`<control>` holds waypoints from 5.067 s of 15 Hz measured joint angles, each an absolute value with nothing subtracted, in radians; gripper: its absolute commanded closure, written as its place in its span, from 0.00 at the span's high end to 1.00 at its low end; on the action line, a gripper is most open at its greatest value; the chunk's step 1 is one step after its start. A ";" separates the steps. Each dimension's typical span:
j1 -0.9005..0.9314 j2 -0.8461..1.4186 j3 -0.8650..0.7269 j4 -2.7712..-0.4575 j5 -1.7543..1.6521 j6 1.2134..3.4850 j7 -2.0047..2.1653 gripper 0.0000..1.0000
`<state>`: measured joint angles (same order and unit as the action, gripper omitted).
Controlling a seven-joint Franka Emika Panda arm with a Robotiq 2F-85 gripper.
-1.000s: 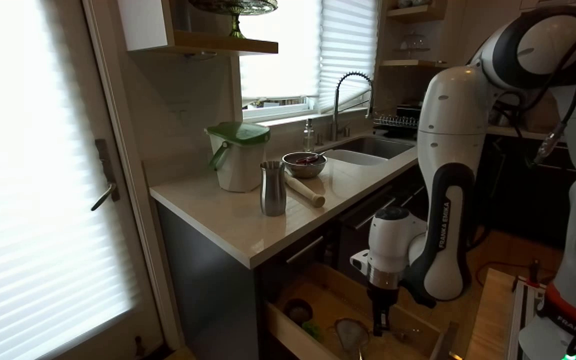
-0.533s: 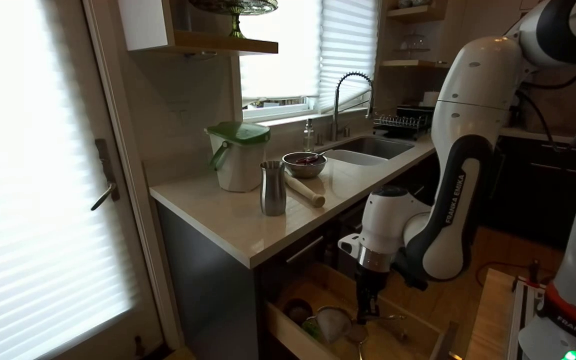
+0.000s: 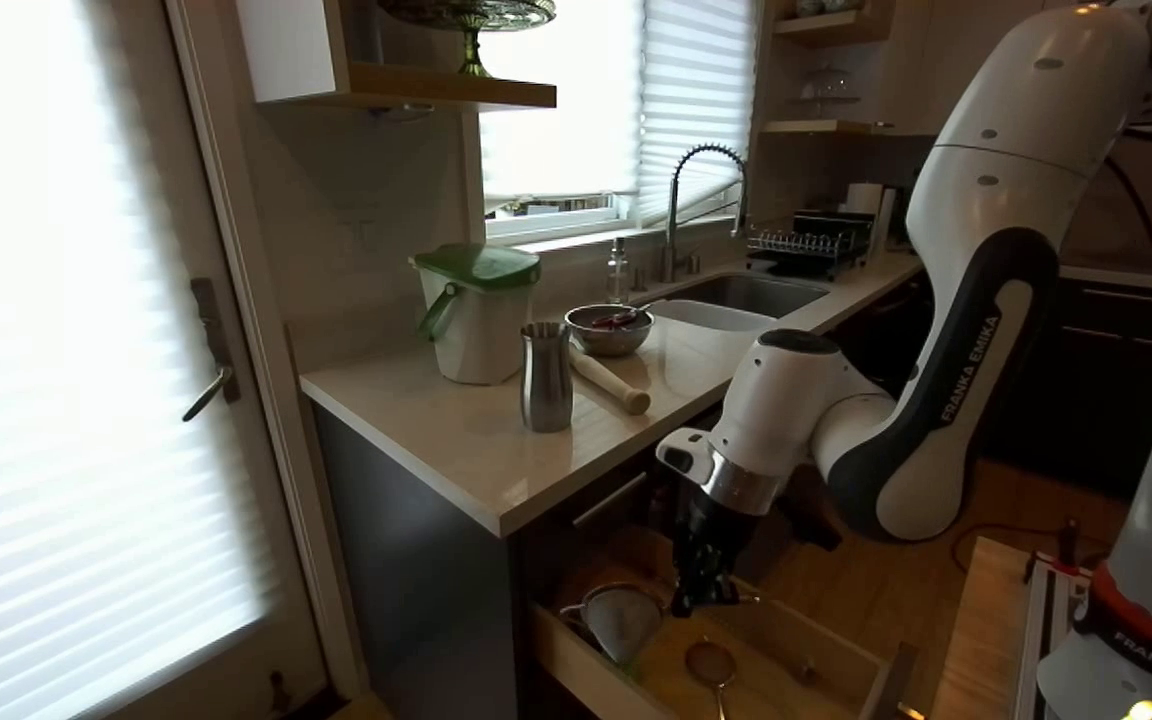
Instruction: Take the strainer out of the drawer and put it in the silver cup
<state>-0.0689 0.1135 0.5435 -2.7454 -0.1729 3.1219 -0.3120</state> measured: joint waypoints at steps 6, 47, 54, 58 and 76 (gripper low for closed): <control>-0.082 0.092 0.542 -2.744 -0.286 3.480 -0.304 0.01; 0.172 0.202 0.164 -2.174 0.186 4.214 -0.444 0.01; 0.190 0.363 0.110 -2.070 0.186 4.215 -0.446 0.01; 0.221 0.447 0.094 -2.034 0.186 4.215 -0.446 0.01; 0.585 0.497 -0.279 -2.107 0.311 4.215 -0.397 0.01</control>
